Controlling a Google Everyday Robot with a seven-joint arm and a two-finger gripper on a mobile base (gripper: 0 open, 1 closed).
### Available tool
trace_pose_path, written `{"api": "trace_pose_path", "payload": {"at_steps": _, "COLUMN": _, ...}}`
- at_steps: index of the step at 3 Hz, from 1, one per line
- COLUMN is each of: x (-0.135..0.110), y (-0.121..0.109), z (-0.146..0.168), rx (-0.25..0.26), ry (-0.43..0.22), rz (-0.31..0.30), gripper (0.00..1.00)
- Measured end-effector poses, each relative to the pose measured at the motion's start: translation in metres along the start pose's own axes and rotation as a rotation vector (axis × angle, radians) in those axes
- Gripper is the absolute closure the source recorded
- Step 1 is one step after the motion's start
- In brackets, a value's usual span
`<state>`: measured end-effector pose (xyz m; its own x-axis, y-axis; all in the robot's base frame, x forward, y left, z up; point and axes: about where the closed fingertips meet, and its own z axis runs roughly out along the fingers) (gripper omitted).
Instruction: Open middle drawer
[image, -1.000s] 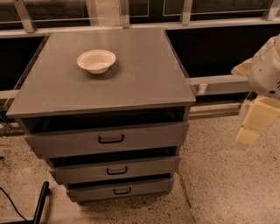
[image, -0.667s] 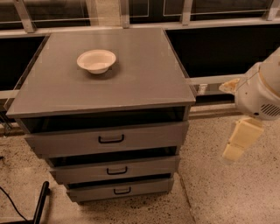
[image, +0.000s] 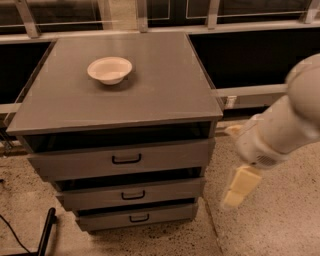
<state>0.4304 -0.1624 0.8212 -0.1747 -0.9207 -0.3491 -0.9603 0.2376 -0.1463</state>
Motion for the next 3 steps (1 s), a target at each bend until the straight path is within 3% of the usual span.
{"api": "trace_pose_path", "payload": {"at_steps": 1, "x": 0.009, "y": 0.009, "z": 0.051, "rx": -0.033, "ry": 0.052, "rz": 0.012, "gripper": 0.00}}
{"api": "trace_pose_path", "payload": {"at_steps": 3, "x": 0.014, "y": 0.017, "z": 0.068, "rx": -0.049, "ry": 0.061, "rz": 0.006, "gripper": 0.00}}
